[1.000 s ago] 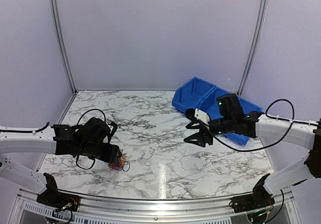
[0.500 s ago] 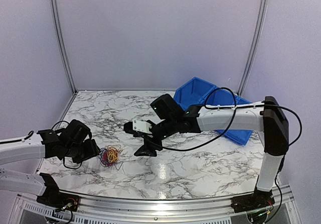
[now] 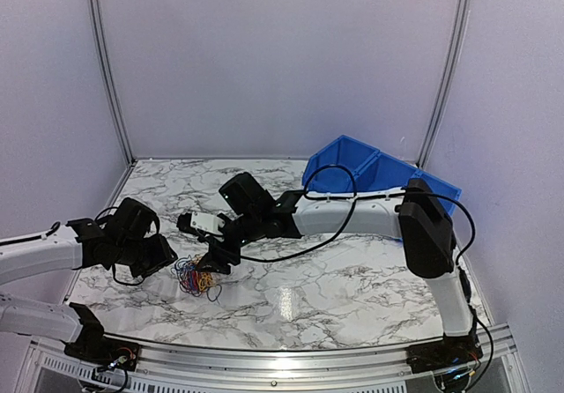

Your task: Untangle the cables

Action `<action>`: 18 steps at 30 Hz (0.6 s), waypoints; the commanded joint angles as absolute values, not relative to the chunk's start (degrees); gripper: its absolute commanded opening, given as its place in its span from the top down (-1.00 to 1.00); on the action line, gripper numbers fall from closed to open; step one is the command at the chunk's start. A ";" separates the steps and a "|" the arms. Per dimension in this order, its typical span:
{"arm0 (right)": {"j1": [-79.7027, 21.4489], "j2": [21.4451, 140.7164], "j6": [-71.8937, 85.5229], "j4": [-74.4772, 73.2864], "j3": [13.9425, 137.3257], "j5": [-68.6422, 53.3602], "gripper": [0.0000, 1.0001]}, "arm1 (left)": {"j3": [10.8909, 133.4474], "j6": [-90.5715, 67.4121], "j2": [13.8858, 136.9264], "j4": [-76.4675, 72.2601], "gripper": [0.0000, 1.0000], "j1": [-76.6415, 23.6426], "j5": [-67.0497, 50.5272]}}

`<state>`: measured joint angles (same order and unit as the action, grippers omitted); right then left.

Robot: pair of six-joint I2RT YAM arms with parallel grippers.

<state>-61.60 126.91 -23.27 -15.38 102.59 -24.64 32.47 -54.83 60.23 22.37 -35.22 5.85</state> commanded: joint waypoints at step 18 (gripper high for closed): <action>-64.55 136.53 -19.25 -12.27 106.46 -21.46 -0.58 | 30.51 -54.62 67.68 13.43 0.26 -29.71 -1.03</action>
